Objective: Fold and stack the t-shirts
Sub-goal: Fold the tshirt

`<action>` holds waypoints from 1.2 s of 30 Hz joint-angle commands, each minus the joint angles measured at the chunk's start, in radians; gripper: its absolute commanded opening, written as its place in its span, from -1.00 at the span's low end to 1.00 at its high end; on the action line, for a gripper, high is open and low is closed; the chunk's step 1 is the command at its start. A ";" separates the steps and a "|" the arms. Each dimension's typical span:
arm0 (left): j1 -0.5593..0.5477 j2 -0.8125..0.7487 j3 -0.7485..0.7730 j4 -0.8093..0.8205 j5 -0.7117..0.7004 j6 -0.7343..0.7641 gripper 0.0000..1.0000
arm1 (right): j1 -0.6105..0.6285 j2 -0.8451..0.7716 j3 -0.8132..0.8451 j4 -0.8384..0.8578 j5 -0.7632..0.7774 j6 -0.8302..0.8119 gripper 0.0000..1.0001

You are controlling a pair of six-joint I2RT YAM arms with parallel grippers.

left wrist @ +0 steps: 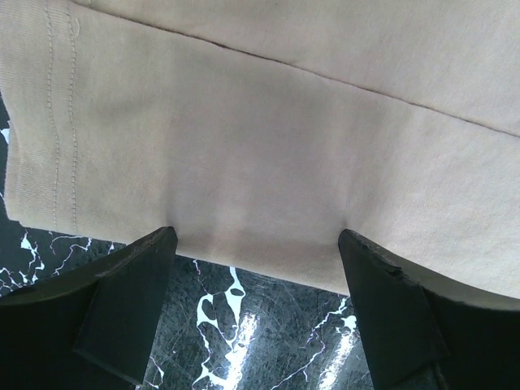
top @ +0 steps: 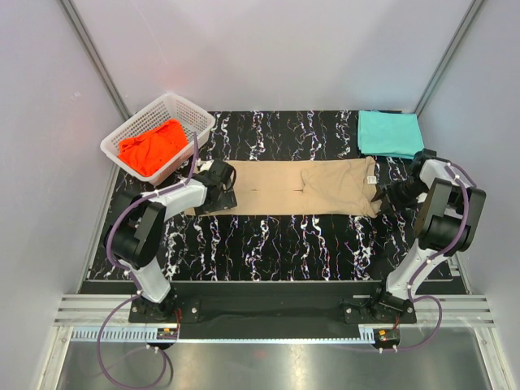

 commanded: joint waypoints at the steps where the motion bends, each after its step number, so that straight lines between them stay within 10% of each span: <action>1: -0.009 -0.012 0.038 0.025 0.005 -0.006 0.77 | -0.004 0.006 0.032 -0.095 0.016 0.114 0.10; 17: -0.010 -0.001 0.041 0.019 -0.004 0.000 0.77 | -0.004 -0.013 -0.093 0.037 0.092 0.301 0.04; 25: -0.010 0.028 0.043 0.007 -0.027 -0.005 0.77 | -0.004 -0.039 -0.044 0.027 0.295 0.229 -1.00; 36: -0.015 0.051 0.024 -0.027 -0.094 -0.035 0.78 | -0.004 -0.032 -0.041 0.040 0.384 0.082 -1.00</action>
